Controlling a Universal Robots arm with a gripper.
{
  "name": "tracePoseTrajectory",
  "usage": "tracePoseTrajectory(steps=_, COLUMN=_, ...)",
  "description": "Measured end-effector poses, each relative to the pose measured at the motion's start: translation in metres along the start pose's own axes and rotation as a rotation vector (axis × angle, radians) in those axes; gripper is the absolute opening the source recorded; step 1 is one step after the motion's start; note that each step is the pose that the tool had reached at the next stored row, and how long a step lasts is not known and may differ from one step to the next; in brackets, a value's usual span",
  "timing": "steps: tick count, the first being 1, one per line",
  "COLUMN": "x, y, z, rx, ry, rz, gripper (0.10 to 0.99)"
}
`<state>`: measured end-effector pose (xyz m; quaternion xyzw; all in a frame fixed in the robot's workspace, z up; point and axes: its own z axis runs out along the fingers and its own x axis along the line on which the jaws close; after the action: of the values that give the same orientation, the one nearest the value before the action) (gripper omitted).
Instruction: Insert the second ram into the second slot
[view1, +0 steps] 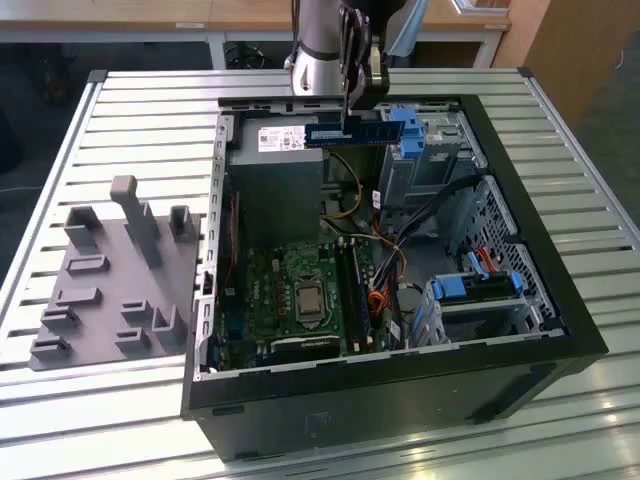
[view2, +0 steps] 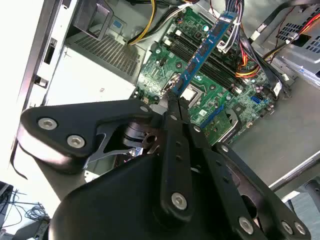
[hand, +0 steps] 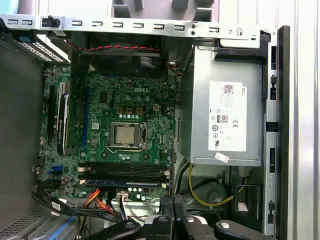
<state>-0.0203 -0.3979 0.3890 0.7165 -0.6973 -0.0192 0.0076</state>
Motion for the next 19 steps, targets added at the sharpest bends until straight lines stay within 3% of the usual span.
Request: tracePoseTrajectory(steps=19, x=0.0032, y=0.0001, z=-0.0001, rx=0.000, ry=0.0000, rz=0.000, gripper=0.122)
